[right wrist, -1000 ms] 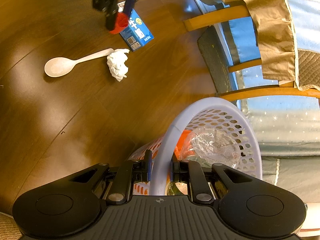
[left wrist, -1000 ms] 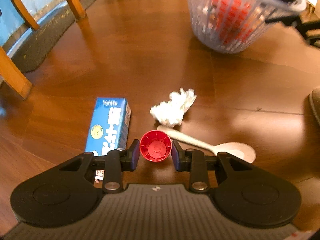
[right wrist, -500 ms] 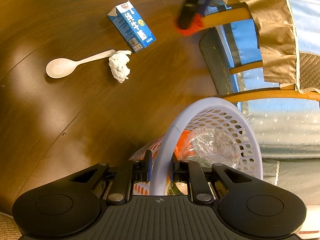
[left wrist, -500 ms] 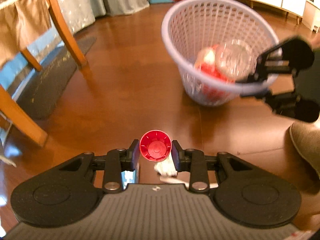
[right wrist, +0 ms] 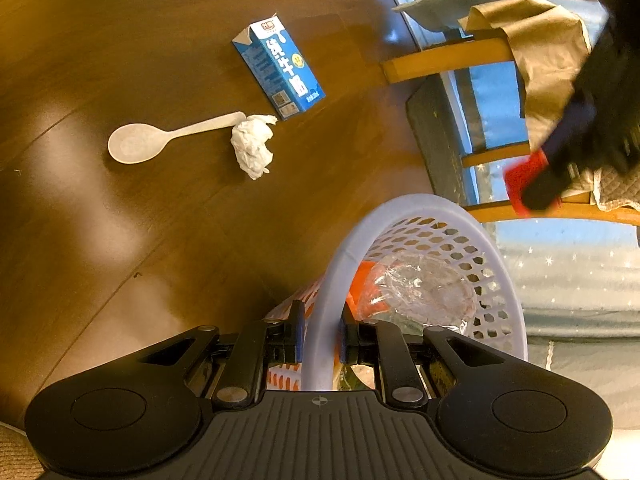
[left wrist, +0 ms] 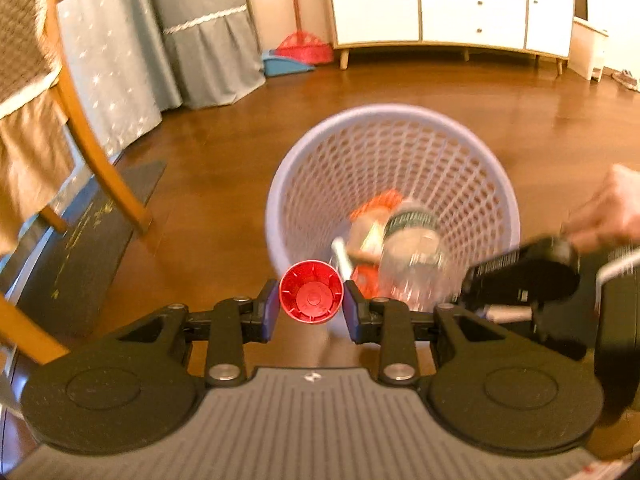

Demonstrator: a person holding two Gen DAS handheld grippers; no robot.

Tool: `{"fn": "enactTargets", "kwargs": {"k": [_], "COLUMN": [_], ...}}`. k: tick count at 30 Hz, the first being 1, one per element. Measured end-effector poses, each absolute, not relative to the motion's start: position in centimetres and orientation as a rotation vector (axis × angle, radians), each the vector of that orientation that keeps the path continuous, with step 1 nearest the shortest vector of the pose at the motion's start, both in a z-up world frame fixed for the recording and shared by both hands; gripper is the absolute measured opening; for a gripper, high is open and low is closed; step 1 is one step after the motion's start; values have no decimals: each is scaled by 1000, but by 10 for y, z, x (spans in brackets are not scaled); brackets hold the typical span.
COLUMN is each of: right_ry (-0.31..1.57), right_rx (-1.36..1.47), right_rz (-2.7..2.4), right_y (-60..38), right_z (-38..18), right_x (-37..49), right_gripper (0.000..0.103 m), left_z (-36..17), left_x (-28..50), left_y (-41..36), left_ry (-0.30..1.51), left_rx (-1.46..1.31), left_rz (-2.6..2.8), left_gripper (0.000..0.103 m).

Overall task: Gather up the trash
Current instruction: 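Carry the red cap with the left tool into the wastebasket and release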

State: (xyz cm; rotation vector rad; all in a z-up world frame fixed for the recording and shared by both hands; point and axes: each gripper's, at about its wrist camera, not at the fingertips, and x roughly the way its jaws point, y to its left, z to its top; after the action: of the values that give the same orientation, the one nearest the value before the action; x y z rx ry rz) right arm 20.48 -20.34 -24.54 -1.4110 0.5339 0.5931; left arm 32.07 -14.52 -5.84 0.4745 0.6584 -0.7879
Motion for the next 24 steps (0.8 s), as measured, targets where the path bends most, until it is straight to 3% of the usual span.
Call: {"fn": "enactTargets", "kwargs": {"k": [10, 12, 24], "right_ry": [532, 531, 528], "right_rx": [-1393, -1391, -1385], "right_rz": [597, 597, 594], "right_y": [-204, -204, -203], "right_z": [-244, -243, -242], "right_x": [203, 202, 202], "right_gripper": [12, 12, 12], "left_z": [-56, -58, -75], "left_x": [334, 340, 347], "left_y": [-180, -184, -148], "left_ry": [592, 569, 634], "left_rx": [427, 394, 414], "left_rz": [-829, -819, -729], "left_gripper": [30, 64, 62]}}
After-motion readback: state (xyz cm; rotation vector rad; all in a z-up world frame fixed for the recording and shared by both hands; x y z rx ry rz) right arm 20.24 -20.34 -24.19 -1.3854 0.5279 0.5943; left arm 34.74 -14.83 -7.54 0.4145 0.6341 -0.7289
